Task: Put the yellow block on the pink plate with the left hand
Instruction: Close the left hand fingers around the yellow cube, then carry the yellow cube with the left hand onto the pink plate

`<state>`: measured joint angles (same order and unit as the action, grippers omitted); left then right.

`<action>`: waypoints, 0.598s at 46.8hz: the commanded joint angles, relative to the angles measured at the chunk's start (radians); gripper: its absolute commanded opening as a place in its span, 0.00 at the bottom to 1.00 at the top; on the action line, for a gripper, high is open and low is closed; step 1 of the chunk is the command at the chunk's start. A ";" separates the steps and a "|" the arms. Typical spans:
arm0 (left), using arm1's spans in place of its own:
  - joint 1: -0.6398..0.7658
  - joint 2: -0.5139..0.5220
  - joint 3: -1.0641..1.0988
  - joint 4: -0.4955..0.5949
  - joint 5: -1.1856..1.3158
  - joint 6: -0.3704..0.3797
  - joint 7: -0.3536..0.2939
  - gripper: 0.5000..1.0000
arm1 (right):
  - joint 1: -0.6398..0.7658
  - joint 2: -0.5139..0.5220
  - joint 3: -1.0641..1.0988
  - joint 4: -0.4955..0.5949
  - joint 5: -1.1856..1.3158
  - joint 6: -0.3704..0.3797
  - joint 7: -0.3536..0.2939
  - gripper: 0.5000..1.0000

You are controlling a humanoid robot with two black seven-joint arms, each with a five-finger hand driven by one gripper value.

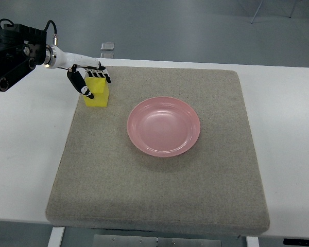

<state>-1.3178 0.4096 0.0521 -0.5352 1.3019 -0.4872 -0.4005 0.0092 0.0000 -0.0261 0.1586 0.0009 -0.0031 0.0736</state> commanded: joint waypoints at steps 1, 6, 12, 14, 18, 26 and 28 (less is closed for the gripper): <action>0.002 -0.002 0.000 0.000 0.002 0.006 0.000 0.50 | 0.000 0.000 0.000 -0.001 -0.001 0.000 0.000 0.85; 0.011 -0.003 0.000 0.000 0.003 0.015 0.000 0.42 | 0.000 0.000 0.000 -0.001 0.001 0.000 0.000 0.85; 0.014 -0.005 0.000 0.001 0.008 0.030 0.000 0.25 | 0.000 0.000 0.000 -0.001 -0.001 0.000 0.000 0.85; 0.014 -0.005 0.000 0.001 0.008 0.033 0.000 0.23 | 0.000 0.000 0.000 -0.001 0.001 0.000 0.000 0.85; 0.014 -0.006 -0.001 0.001 0.007 0.044 0.000 0.11 | 0.000 0.000 0.000 -0.001 0.001 0.000 0.000 0.85; 0.011 -0.006 -0.001 0.006 0.005 0.050 0.000 0.00 | 0.000 0.000 0.000 -0.001 0.001 0.000 0.000 0.85; 0.009 -0.006 -0.001 0.006 0.003 0.050 0.000 0.00 | 0.000 0.000 0.000 -0.001 0.001 0.000 0.000 0.85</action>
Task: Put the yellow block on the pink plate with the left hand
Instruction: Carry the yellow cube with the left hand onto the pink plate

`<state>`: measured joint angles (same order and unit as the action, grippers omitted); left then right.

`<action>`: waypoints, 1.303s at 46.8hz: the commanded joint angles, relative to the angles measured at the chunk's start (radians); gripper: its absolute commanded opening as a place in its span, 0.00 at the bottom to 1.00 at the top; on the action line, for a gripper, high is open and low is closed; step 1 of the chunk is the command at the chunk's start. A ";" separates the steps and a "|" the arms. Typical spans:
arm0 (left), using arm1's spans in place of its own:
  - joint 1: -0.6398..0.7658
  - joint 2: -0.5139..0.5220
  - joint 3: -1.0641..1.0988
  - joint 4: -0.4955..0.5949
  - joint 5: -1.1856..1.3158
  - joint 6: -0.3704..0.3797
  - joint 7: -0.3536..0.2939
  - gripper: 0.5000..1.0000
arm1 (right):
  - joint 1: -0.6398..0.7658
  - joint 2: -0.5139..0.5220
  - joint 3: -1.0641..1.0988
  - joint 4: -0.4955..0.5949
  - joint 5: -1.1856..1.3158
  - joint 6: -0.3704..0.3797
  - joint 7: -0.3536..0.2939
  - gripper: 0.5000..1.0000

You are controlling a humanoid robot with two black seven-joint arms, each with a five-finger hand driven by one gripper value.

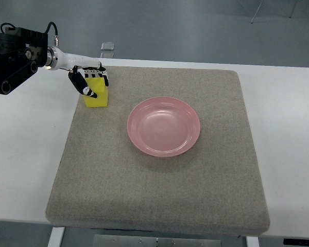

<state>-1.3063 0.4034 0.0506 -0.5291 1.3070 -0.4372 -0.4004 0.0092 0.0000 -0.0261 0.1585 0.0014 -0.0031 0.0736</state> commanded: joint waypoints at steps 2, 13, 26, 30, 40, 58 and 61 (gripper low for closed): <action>-0.004 0.000 -0.001 0.000 -0.002 0.000 -0.001 0.00 | 0.000 0.000 0.000 0.000 0.000 0.000 0.000 0.85; -0.019 0.000 -0.011 -0.008 -0.006 0.002 -0.001 0.00 | 0.000 0.000 0.000 -0.001 0.000 0.000 0.000 0.85; -0.065 0.009 -0.017 -0.186 -0.002 0.078 -0.001 0.00 | 0.000 0.000 0.000 -0.001 0.000 0.000 0.000 0.85; -0.083 0.011 -0.017 -0.235 -0.002 0.080 -0.001 0.00 | 0.002 0.000 0.000 -0.001 0.000 0.000 0.000 0.85; -0.100 0.008 -0.018 -0.342 -0.002 0.081 -0.001 0.00 | 0.000 0.000 0.000 0.000 0.000 0.000 0.000 0.85; -0.091 -0.029 -0.017 -0.428 0.001 0.078 0.000 0.00 | 0.000 0.000 0.000 0.000 0.000 0.000 0.000 0.85; -0.085 -0.064 -0.017 -0.428 0.005 0.078 0.000 0.00 | 0.000 0.000 0.000 -0.001 0.000 0.000 0.000 0.85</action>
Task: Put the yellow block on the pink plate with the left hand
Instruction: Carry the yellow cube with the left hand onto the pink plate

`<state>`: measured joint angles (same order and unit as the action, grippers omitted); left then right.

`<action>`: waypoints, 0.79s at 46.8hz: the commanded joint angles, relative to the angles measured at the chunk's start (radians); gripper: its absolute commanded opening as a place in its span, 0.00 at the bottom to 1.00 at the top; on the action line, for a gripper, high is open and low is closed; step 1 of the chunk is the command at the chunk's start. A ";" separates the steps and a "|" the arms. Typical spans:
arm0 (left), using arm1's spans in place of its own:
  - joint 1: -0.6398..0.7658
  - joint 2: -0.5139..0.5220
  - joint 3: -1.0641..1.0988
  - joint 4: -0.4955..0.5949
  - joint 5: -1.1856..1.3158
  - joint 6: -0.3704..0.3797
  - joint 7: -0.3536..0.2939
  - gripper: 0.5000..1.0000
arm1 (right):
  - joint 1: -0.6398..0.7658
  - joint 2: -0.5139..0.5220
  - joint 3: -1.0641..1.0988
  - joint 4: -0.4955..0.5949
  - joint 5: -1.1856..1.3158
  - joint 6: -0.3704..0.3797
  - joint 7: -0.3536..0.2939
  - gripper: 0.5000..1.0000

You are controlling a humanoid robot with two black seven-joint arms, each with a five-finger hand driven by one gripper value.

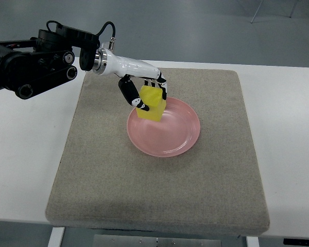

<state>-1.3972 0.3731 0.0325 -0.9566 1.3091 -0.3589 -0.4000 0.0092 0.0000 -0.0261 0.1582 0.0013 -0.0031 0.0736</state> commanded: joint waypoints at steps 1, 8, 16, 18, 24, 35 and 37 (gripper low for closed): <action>0.006 -0.039 0.001 -0.001 0.002 0.000 0.000 0.00 | 0.000 0.000 0.000 0.000 0.000 0.000 0.000 0.85; 0.027 -0.059 0.004 0.007 0.021 0.001 0.001 0.00 | 0.000 0.000 0.000 0.000 -0.001 0.000 0.000 0.85; 0.047 -0.069 0.003 0.013 0.094 0.006 0.003 0.00 | 0.000 0.000 0.000 0.000 -0.001 0.000 0.000 0.85; 0.047 -0.069 0.003 0.015 0.095 0.008 0.003 0.00 | 0.000 0.000 0.000 0.000 0.000 0.000 0.000 0.85; 0.047 -0.069 0.003 0.016 0.095 0.011 0.003 0.00 | 0.000 0.000 0.000 0.001 0.000 0.000 0.000 0.85; 0.053 -0.069 0.001 0.021 0.095 0.015 0.003 0.07 | 0.000 0.000 0.000 0.000 0.000 0.000 0.000 0.85; 0.056 -0.069 0.001 0.021 0.091 0.017 0.003 0.25 | 0.000 0.000 0.000 0.000 0.000 0.000 0.000 0.85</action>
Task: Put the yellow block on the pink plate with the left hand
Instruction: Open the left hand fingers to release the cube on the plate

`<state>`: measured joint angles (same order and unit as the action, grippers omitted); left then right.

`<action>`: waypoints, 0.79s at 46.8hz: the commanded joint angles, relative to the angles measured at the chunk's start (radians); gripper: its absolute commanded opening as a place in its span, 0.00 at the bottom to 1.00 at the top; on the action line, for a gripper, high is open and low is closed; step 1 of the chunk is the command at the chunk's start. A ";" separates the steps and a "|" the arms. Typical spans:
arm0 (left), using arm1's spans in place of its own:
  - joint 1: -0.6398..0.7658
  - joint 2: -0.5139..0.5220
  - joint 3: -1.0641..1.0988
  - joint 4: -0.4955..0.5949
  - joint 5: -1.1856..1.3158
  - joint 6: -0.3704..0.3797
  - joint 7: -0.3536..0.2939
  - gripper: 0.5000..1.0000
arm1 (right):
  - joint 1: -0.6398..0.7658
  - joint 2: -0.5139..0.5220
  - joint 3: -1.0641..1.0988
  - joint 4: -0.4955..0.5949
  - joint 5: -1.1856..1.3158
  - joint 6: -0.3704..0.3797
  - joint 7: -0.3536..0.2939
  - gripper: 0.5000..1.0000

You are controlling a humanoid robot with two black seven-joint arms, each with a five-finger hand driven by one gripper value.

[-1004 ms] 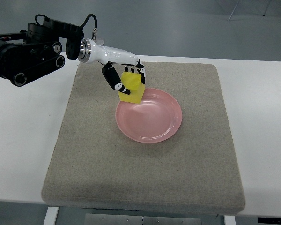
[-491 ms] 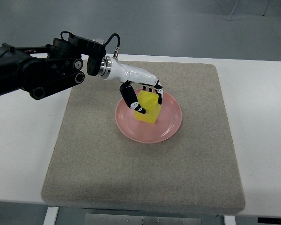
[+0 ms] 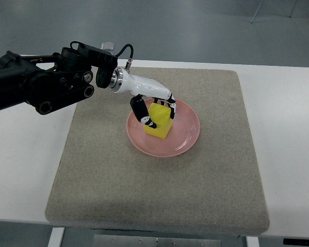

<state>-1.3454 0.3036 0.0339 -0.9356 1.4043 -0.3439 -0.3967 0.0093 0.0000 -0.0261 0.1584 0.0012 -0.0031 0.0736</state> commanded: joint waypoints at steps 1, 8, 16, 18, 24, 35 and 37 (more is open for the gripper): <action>0.006 0.000 0.000 0.000 -0.005 0.002 -0.001 0.34 | 0.000 0.000 0.000 0.000 0.000 0.000 0.000 0.85; 0.006 0.000 0.000 -0.002 -0.005 0.002 -0.002 0.70 | 0.001 0.000 0.000 0.000 -0.001 0.000 0.000 0.85; 0.006 0.003 -0.002 -0.002 -0.013 0.000 -0.004 0.92 | 0.000 0.000 0.000 0.000 0.000 0.000 0.000 0.85; 0.006 0.005 -0.002 -0.002 -0.015 -0.001 -0.004 0.92 | 0.000 0.000 0.000 0.000 0.000 0.000 0.000 0.85; 0.002 0.014 -0.006 -0.002 -0.019 -0.001 -0.004 0.92 | 0.000 0.000 0.000 0.000 0.000 0.000 0.000 0.85; -0.008 0.069 -0.048 0.000 -0.021 -0.007 -0.004 0.92 | 0.000 0.000 0.000 0.000 -0.001 0.000 0.000 0.85; -0.008 0.078 -0.048 0.001 -0.019 0.002 -0.004 0.92 | 0.001 0.000 0.000 0.000 0.000 0.000 0.000 0.85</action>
<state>-1.3516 0.3672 -0.0129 -0.9368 1.3834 -0.3528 -0.4010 0.0092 0.0000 -0.0261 0.1581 0.0011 -0.0031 0.0736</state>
